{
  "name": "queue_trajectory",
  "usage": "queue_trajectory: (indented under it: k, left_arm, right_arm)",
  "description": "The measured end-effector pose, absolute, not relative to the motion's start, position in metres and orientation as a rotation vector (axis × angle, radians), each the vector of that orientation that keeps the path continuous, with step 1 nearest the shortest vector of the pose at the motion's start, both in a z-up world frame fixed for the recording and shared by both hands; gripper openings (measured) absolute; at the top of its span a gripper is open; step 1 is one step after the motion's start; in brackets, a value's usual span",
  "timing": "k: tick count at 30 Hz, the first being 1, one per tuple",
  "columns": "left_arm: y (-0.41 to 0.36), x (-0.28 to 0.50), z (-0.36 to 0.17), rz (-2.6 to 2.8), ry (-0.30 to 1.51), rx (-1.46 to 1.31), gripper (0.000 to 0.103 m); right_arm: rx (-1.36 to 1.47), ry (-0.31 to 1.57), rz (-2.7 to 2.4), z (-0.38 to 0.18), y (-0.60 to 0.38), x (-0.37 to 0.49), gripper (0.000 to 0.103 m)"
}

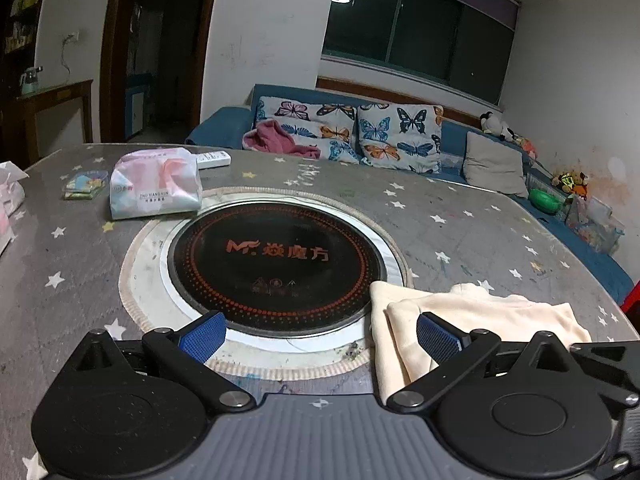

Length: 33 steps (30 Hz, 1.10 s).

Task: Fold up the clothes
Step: 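Grasp the sweatshirt end with the left gripper while the right gripper grasps beside it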

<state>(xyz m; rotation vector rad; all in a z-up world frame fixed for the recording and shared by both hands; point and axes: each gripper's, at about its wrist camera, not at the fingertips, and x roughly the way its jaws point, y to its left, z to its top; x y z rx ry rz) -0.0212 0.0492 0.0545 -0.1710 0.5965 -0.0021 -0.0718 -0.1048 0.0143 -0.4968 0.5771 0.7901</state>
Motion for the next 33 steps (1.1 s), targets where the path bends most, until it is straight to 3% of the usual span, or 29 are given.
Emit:
queue_trajectory:
  k: [7, 11, 12, 15, 28, 31, 33]
  left_arm:
    - [0.054, -0.018, 0.052, -0.010, 0.661, -0.243, 0.103]
    - [0.057, -0.015, 0.051, -0.030, 0.688, -0.320, 0.103]
    - [0.057, -0.014, 0.051, -0.036, 0.694, -0.340, 0.103]
    - [0.056, -0.010, 0.049, -0.057, 0.716, -0.398, 0.103]
    - [0.051, 0.015, 0.028, -0.132, 0.841, -0.733, 0.101]
    - [0.045, 0.020, 0.021, -0.161, 0.863, -0.790, 0.091]
    - [0.042, 0.022, 0.015, -0.182, 0.870, -0.831, 0.076]
  right_arm:
    - [-0.631, 0.535, 0.798, 0.001, -0.078, -0.076, 0.042]
    - [-0.683, 0.521, 0.773, -0.007, -0.072, -0.078, 0.031]
    - [-0.679, 0.519, 0.766, -0.007, -0.073, -0.078, 0.023]
    - [-0.588, 0.548, 0.765, -0.001, -0.080, -0.070, 0.018]
    - [-0.199, 0.623, 0.792, 0.035, -0.131, -0.046, 0.014]
    - [-0.176, 0.618, 0.799, 0.037, -0.137, -0.049, 0.014]
    - [-0.164, 0.618, 0.810, 0.037, -0.140, -0.051, 0.014]
